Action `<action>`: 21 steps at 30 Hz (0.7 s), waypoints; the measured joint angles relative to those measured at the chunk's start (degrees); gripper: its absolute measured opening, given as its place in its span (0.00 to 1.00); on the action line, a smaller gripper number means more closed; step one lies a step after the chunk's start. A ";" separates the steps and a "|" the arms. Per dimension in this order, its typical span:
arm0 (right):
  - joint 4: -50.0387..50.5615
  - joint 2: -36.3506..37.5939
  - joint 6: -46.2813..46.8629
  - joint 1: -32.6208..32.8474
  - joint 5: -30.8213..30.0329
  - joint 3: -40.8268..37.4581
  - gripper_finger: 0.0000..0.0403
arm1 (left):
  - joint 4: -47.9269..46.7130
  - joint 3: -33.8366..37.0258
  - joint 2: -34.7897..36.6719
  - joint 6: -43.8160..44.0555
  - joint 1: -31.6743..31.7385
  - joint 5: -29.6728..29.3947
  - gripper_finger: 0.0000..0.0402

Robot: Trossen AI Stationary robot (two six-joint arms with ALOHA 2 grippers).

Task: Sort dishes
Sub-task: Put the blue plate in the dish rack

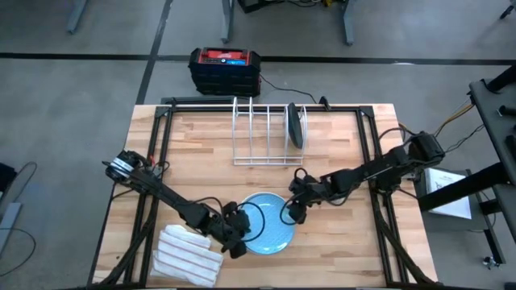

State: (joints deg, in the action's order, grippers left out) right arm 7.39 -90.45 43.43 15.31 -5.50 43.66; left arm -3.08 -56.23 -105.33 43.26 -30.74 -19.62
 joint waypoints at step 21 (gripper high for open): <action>-4.13 -4.46 -1.42 -1.40 1.51 0.18 0.41 | 2.33 -0.13 -3.18 0.95 0.59 -3.85 0.00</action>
State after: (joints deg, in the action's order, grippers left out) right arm 3.25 -94.92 42.02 13.91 -3.99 43.83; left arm -0.75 -56.36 -108.51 44.20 -30.16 -23.47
